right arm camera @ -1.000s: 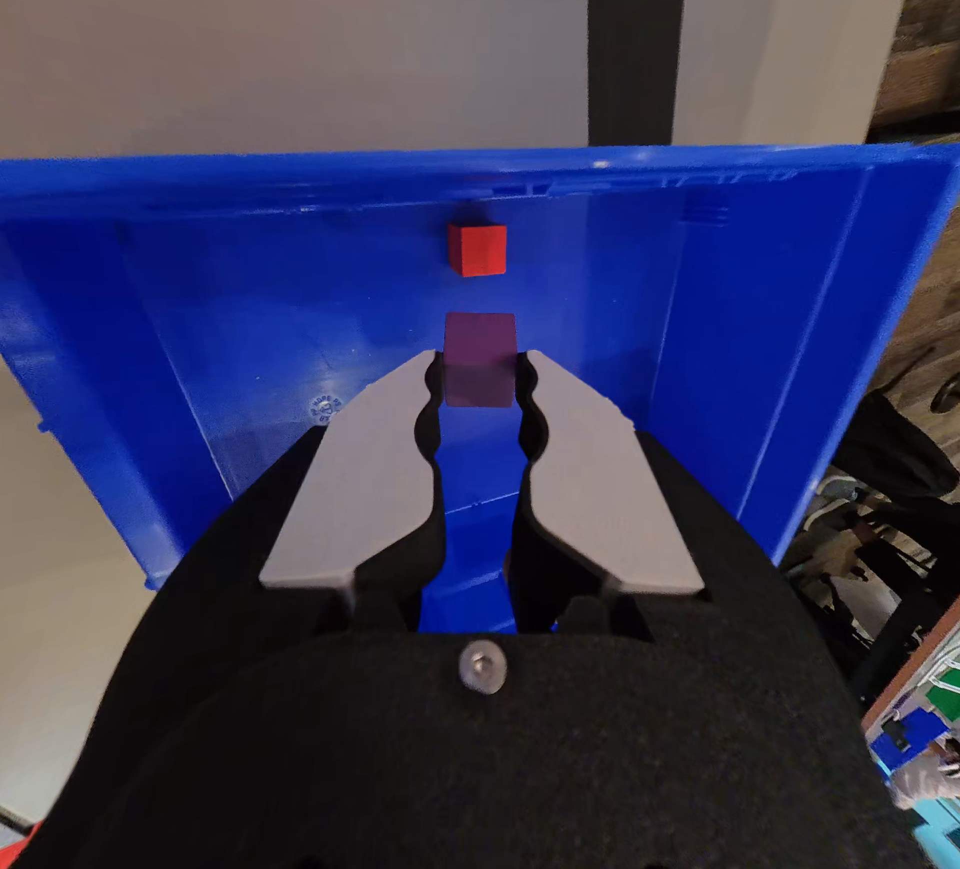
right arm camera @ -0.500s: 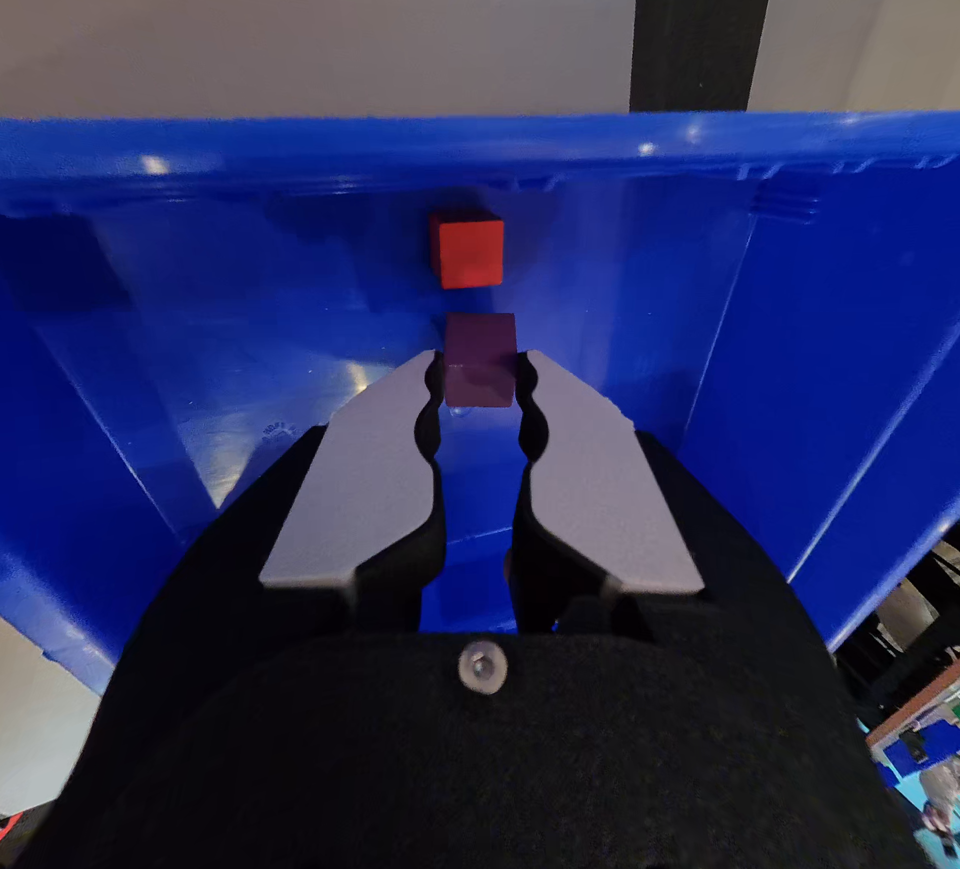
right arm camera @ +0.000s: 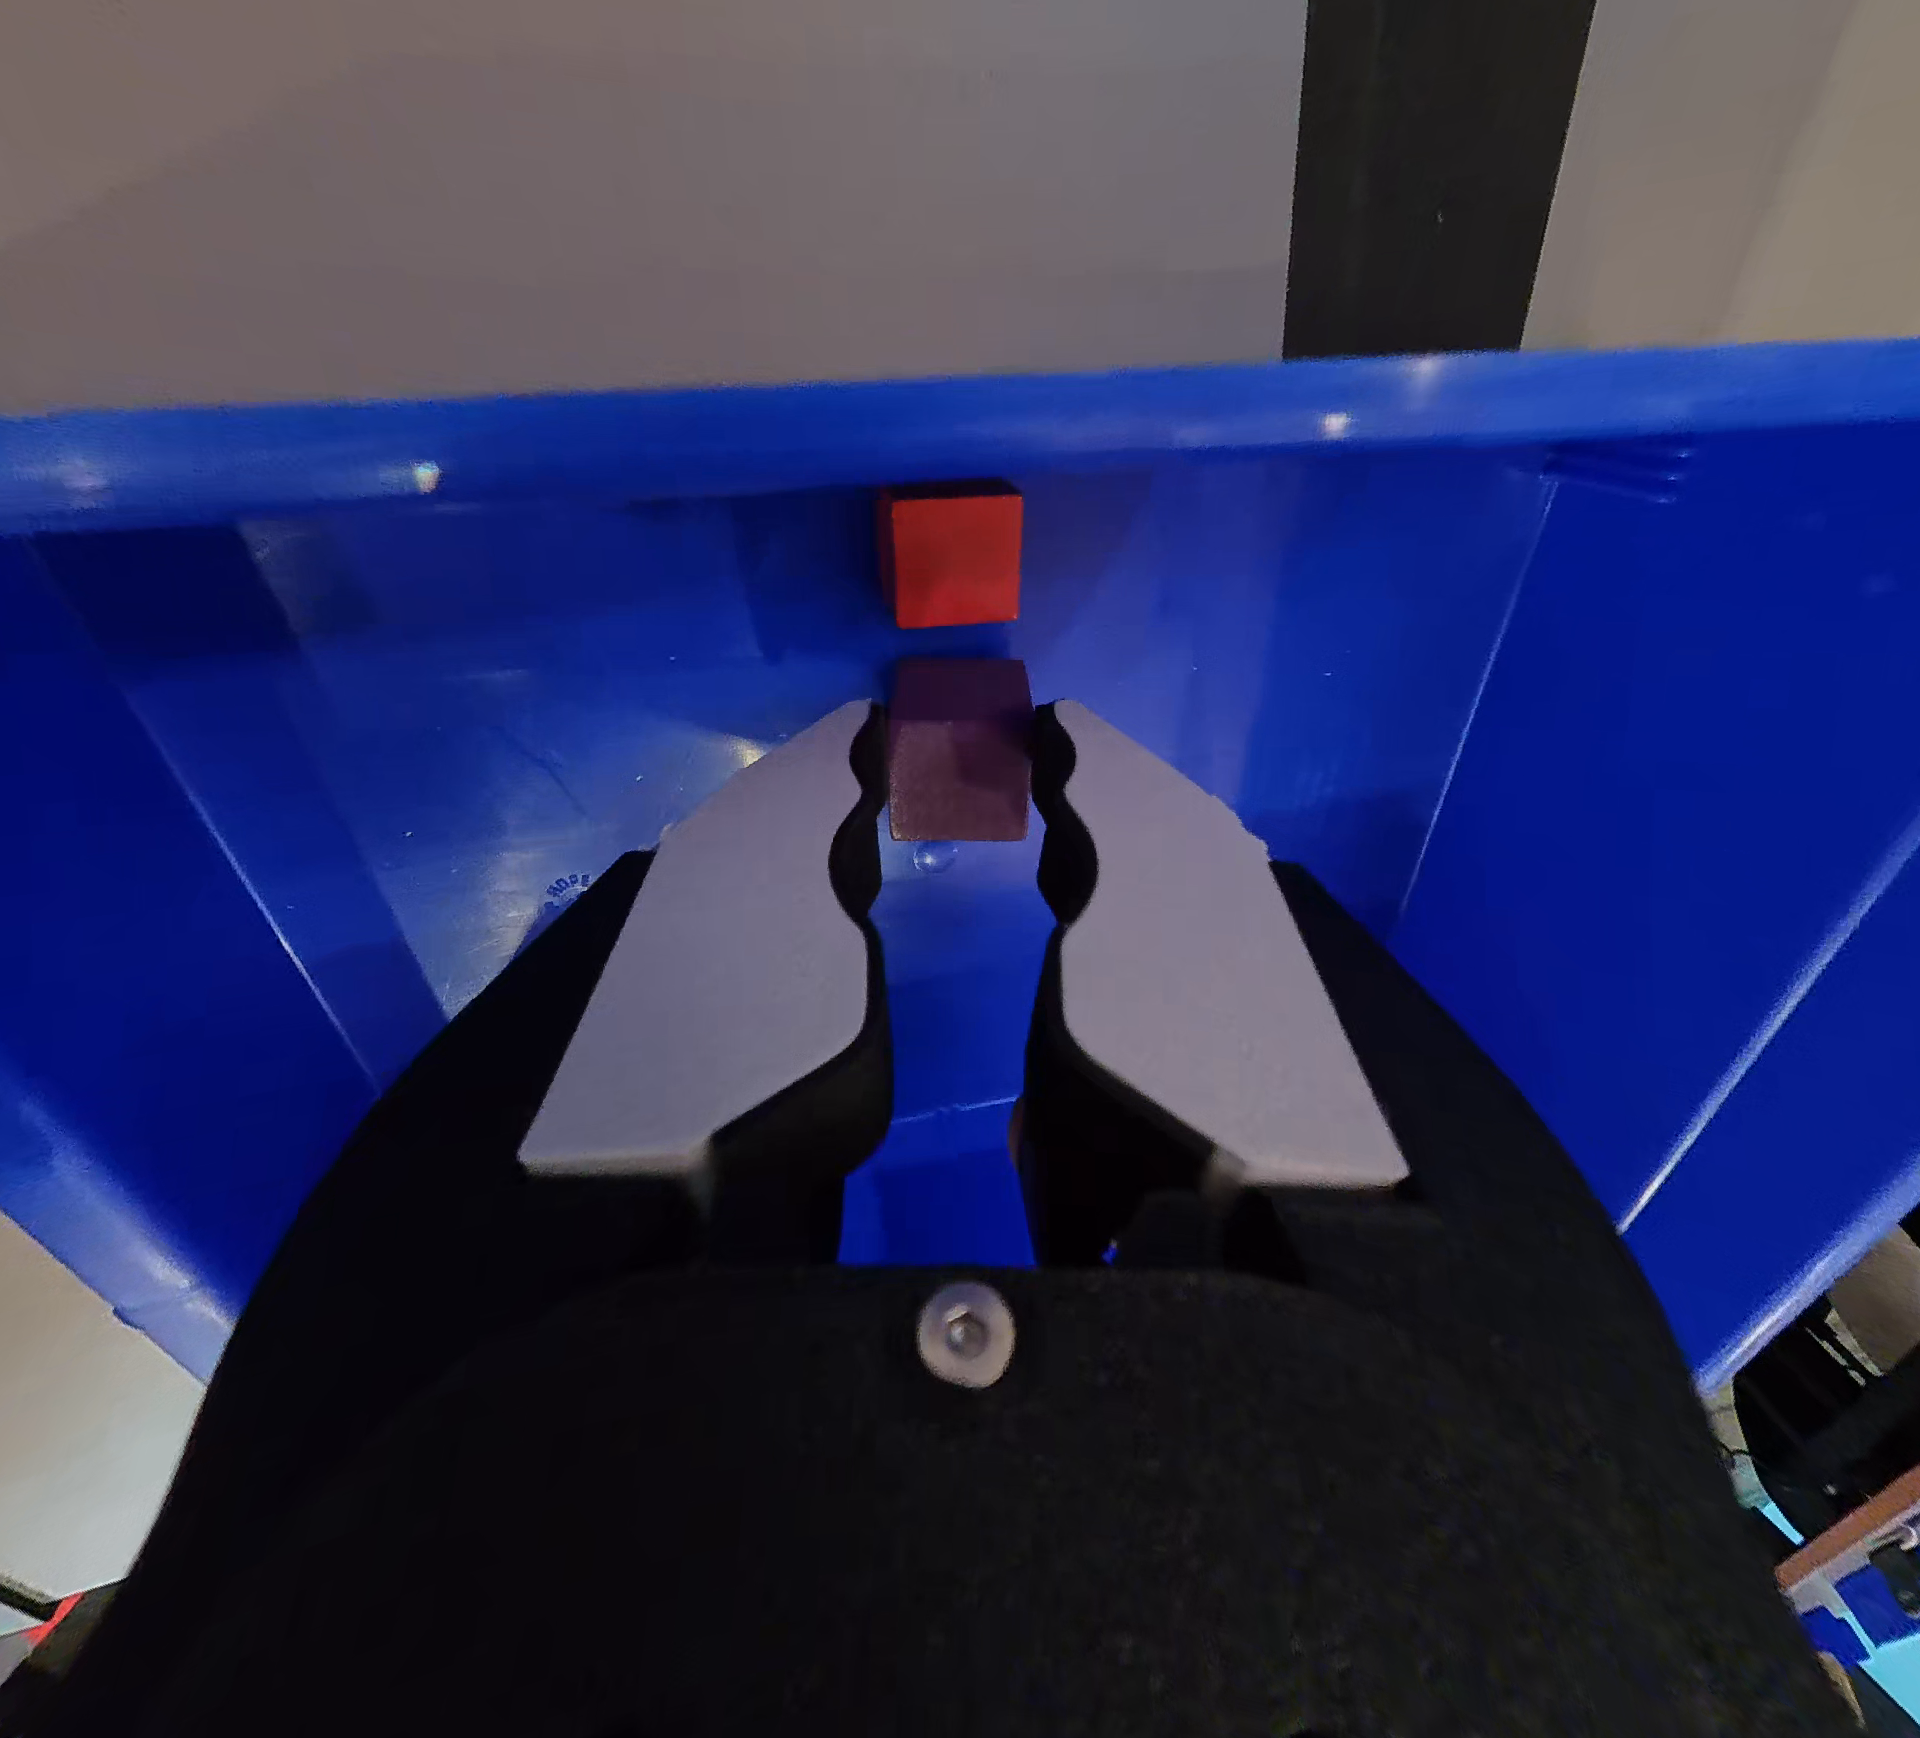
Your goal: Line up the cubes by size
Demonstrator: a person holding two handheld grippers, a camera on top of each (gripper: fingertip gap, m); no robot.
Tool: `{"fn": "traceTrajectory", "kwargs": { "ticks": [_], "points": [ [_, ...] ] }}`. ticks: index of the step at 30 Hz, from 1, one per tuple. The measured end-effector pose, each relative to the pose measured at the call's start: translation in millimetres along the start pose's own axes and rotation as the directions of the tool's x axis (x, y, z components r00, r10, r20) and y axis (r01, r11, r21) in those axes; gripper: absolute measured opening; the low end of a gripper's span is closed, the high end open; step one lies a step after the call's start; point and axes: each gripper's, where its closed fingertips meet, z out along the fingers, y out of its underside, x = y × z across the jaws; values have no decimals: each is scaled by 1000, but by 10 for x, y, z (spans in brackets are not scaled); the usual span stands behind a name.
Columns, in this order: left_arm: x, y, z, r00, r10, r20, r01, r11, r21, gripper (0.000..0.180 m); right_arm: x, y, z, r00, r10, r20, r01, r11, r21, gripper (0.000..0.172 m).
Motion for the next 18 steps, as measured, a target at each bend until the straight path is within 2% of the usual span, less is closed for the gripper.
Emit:
{"fn": "traceTrajectory", "kwargs": {
  "ticks": [14, 18],
  "points": [
    [29, 20, 29, 1000, 2, -15, -2, 1000, -11, 0, 8, 4, 6, 1000, 1, 17, -1, 1000, -1, 26],
    [41, 22, 34, 1000, 4, -21, -5, 1000, -15, 0, 1, -24, -33, 999, 28, 25, -28, 1000, 11, 37]
  ]
}}
